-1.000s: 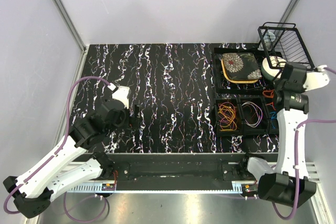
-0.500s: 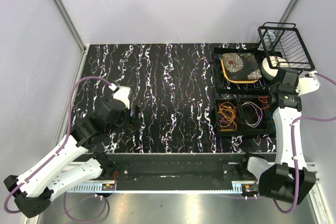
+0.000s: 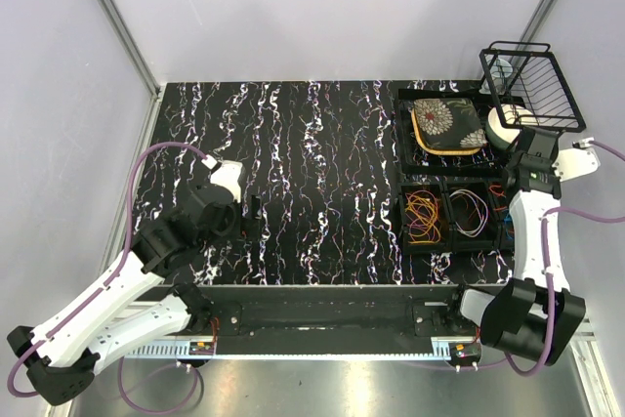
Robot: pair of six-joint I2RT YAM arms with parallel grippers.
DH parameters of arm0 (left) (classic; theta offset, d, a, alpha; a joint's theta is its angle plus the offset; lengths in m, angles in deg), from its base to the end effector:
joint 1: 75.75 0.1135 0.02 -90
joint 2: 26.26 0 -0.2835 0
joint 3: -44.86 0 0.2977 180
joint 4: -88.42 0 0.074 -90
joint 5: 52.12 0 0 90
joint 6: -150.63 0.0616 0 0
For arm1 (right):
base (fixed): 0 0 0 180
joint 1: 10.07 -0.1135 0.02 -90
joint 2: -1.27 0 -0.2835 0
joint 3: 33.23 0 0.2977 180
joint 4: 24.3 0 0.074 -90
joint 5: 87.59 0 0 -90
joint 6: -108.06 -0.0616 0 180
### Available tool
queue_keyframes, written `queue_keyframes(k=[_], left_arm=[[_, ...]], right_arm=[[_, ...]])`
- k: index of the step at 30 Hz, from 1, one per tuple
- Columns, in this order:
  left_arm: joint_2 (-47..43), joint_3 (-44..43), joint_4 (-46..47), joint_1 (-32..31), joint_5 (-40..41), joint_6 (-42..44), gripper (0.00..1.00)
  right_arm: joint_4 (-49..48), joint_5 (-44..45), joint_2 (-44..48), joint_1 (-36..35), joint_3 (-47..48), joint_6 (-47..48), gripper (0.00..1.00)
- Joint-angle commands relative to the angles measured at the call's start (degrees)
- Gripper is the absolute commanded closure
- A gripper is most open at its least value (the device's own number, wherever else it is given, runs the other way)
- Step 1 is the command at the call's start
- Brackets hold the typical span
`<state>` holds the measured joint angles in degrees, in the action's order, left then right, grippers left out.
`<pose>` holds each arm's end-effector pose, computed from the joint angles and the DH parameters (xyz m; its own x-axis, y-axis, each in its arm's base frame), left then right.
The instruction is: Untangle the cables
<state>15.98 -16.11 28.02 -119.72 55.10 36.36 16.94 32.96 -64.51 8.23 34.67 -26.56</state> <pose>0.1503 -0.1197 0.3114 -0.6434 0.0751 -0.7619 0.2628 0.9564 -0.1276 0.2748 -0.1238 0.3029 0.0265 0.6283 -0.7775 0.8797 0.3547 0.3167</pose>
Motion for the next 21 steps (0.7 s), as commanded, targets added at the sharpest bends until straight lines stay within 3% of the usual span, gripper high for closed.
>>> queue_keyframes(k=[1, 21], left_arm=[[0.3, 0.3, 2.63, 0.11, 1.77, -0.34, 0.01], [1.79, 0.12, 2.45, 0.2, 1.86, -0.43, 0.01]], right_arm=[[-4.46, 1.19, -0.49, 1.2, -2.65, -0.64, 1.0], [-13.87, -5.49, -5.76, 2.44, -11.01, 2.0, 1.0]])
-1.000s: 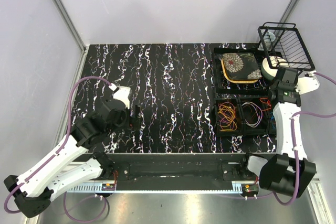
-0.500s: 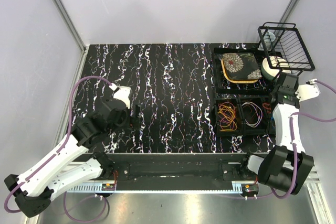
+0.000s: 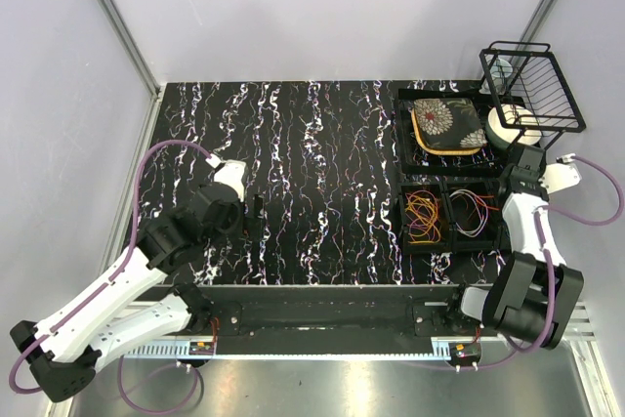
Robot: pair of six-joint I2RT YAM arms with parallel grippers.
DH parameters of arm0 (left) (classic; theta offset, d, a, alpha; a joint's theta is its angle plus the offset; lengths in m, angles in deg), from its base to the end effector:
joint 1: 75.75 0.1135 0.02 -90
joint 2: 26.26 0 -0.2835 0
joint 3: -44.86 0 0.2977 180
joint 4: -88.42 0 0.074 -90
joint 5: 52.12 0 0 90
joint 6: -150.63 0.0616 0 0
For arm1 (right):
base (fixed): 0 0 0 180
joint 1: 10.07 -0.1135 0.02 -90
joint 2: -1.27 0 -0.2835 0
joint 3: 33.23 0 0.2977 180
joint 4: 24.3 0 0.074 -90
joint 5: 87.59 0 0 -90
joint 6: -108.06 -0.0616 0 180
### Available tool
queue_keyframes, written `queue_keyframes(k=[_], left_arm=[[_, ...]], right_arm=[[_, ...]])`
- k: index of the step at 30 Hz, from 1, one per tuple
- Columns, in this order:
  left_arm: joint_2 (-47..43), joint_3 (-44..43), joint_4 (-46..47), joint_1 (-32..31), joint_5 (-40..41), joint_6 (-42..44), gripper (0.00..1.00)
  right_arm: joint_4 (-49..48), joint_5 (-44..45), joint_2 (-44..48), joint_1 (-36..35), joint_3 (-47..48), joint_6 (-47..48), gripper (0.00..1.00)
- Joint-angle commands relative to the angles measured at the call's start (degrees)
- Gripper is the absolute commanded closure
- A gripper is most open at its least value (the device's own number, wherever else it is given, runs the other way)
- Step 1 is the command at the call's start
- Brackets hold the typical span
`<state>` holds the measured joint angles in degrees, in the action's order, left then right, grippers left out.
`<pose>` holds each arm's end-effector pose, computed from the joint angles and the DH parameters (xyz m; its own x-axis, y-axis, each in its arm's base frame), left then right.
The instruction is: Untangle the cables
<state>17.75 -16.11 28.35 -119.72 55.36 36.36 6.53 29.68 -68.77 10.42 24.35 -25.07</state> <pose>0.1552 -0.1240 0.3066 -0.6557 0.0878 -0.7499 0.2577 0.9596 -0.1129 0.2783 -0.1341 0.2275 -0.0425 0.6646 -0.7460 0.8942 0.3584 0.2683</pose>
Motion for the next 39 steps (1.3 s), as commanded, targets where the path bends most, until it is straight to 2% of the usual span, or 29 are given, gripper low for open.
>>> queue_keyframes(k=[1, 8, 15, 16, 17, 18, 19, 25, 29, 33, 39], left_arm=[[-0.06, 0.12, 2.04, 0.11, 1.6, -0.43, 0.01], [-0.15, 0.21, 2.13, 0.2, 1.77, -0.42, 0.01], [0.03, 0.12, 2.04, 0.2, 1.69, -0.34, 0.01], [0.11, 0.21, 1.95, 0.2, 1.77, -0.34, 0.01], [0.03, 0.21, 2.04, 0.2, 1.77, -0.42, 0.01], [0.11, 0.12, 2.04, 0.2, 1.77, -0.43, 0.01], [0.03, 0.12, 2.13, 0.2, 1.69, -0.43, 0.01], [0.2, 0.04, 2.13, 0.2, 1.6, -0.34, 0.01], [0.2, 0.04, 2.13, 0.2, 1.51, -0.34, 0.01], [0.29, 0.04, 2.13, 0.2, 1.42, -0.34, 0.01], [0.38, 0.04, 2.13, 0.2, 1.33, -0.25, 0.01]], right_arm=[[-3.47, -2.48, -2.29, 0.25, -0.78, 0.33, 1.0], [-4.0, 0.5, -3.61, 0.25, -1.75, -0.98, 1.0], [-4.09, -2.39, -6.25, 0.34, -1.92, -2.05, 1.0], [-4.08, -3.18, -6.07, 0.34, -1.57, -1.52, 0.92], [-3.65, -5.27, -5.81, 0.34, -1.22, -0.3, 0.67], [-3.47, -6.34, -5.11, 0.34, 0.0, 0.59, 0.6], [-2.34, -7.91, -4.5, 0.34, 0.71, 1.2, 0.46], [-0.58, -9.34, 2.62, 0.34, 4.31, 3.84, 0.15], [1.8, -10.39, 4.91, 0.34, 6.16, 5.16, 0.1], [4.87, -12.23, 6.93, 0.34, 6.6, 5.26, 0.11], [8.03, -15.49, 10.18, 0.34, 1.25, 3.06, 0.1]])
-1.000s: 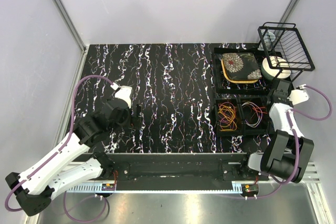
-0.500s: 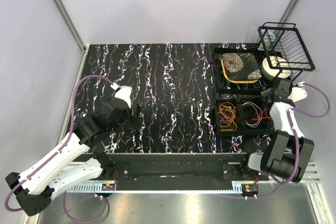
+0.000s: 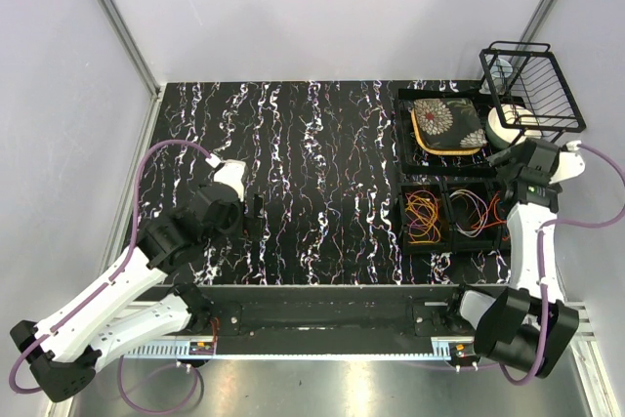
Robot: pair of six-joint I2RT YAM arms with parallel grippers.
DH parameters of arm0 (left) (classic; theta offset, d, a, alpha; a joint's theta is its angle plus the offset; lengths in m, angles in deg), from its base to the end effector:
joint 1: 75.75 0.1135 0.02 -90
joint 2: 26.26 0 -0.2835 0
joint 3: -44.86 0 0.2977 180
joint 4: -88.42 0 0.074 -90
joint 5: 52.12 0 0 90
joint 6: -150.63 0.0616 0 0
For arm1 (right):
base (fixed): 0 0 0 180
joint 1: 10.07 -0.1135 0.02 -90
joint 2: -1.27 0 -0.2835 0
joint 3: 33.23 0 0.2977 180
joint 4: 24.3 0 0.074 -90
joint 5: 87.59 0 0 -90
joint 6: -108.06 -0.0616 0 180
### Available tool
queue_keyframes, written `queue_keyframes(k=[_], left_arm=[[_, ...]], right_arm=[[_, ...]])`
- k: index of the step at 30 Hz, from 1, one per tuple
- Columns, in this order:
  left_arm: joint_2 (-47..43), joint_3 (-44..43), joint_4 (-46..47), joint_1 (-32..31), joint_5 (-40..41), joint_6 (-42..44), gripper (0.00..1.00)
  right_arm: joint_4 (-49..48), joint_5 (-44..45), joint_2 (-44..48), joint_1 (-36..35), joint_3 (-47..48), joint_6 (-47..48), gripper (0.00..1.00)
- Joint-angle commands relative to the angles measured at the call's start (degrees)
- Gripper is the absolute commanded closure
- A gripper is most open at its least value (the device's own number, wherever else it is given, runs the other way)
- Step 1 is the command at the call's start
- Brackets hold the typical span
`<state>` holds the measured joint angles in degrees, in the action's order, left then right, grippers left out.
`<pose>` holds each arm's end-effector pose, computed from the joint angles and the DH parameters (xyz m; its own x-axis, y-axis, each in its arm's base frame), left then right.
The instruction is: Untangle the cables
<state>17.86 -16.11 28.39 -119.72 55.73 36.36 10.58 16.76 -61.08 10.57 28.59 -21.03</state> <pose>0.1557 -0.1240 0.3064 -0.6545 0.0877 -0.7510 0.2534 0.9613 -0.1085 0.2708 -0.1183 0.2844 -0.0863 0.6853 -0.7231 0.7537 0.5196 0.4024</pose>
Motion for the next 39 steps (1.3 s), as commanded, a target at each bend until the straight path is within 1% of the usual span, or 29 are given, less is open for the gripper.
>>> queue_keyframes(k=[1, 3, 9, 17, 22, 29, 34, 39], left_arm=[[0.27, 0.04, 2.08, 0.2, 0.88, -0.34, 0.01], [0.44, 0.04, 2.08, 0.2, 0.79, -0.34, 0.01], [0.53, 0.04, 2.08, 0.2, 0.7, -0.25, 0.01], [0.79, 0.04, 2.0, 0.2, 0.7, -0.34, 0.01], [0.97, 0.04, 2.08, 0.2, 0.44, -0.25, 0.01], [0.71, 0.12, 2.17, 0.2, 0.08, -0.25, 0.01], [0.62, 0.21, 2.26, 0.19, -0.09, -0.16, 0.01], [0.53, 0.21, 2.26, 0.2, -0.27, -0.25, 0.01]], right_arm=[[4.35, -2.05, 2.93, 0.19, -4.56, -1.16, 0.09], [5.4, 0.05, 2.76, 0.19, -5.72, -2.21, 0.1], [6.11, 1.56, 0.56, 0.19, -7.57, -4.41, 0.15], [6.46, 6.21, 1.0, 0.19, -8.27, -3.36, 0.17], [8.57, 5.16, 3.63, 0.27, -7.57, -3.1, 0.17], [11.73, 8.15, 6.62, 0.54, -6.78, -2.39, 0.16], [12.26, 8.68, 7.42, 0.89, -8.44, -2.92, 0.2], [11.21, 7.98, 5.84, 1.68, -9.59, -3.01, 0.23]])
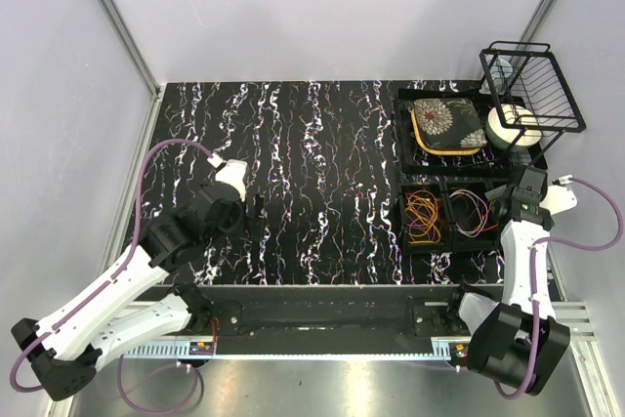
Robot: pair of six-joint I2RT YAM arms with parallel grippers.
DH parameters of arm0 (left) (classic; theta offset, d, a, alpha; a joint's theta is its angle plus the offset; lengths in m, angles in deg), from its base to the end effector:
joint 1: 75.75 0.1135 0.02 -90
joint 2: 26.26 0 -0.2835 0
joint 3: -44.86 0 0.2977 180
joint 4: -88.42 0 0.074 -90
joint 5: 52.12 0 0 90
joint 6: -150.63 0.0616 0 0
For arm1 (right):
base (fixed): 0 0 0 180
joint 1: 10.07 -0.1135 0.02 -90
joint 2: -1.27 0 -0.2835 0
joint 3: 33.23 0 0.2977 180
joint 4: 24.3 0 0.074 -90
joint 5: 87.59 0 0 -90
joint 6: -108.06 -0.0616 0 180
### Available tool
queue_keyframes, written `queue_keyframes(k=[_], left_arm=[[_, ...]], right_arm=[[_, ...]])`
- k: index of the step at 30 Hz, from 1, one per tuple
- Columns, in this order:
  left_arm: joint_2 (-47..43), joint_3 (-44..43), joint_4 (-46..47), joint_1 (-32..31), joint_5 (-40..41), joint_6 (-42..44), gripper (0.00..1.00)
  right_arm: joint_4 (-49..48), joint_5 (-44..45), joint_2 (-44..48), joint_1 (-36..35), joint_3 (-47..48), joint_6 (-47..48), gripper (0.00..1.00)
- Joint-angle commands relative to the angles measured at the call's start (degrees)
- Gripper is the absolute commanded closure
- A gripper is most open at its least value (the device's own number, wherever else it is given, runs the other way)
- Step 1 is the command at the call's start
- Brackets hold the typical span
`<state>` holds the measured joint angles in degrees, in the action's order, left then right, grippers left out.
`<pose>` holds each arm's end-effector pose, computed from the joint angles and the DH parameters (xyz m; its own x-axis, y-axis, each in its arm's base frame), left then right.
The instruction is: Untangle the cables
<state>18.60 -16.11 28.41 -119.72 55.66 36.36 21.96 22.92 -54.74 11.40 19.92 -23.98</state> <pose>0.1575 -0.1258 0.3041 -0.6616 0.0944 -0.7439 0.2532 0.9619 -0.1031 0.2201 -0.1098 0.2341 -0.1501 0.7330 -0.6635 0.8843 0.3997 0.2415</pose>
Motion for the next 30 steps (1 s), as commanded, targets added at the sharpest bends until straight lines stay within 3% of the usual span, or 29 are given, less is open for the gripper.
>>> queue_keyframes(k=[1, 7, 14, 30], left_arm=[[-0.21, 0.21, 2.24, 0.2, -0.12, -0.16, 0.01], [-0.04, 0.21, 2.24, 0.2, -0.2, -0.16, 0.01], [0.14, 0.21, 2.32, 0.2, -0.11, -0.07, 0.01], [0.58, 0.12, 2.24, 0.2, -0.11, -0.07, 0.01]], right_arm=[[-0.44, 1.72, -0.68, 1.11, -1.0, 0.12, 0.23], [-2.64, 0.68, -2.96, 2.61, -2.05, 0.73, 0.25], [-4.75, 0.32, -4.81, 3.49, -2.06, 0.91, 0.38], [-6.42, -0.47, -6.75, 4.19, -1.97, 0.56, 0.86]])
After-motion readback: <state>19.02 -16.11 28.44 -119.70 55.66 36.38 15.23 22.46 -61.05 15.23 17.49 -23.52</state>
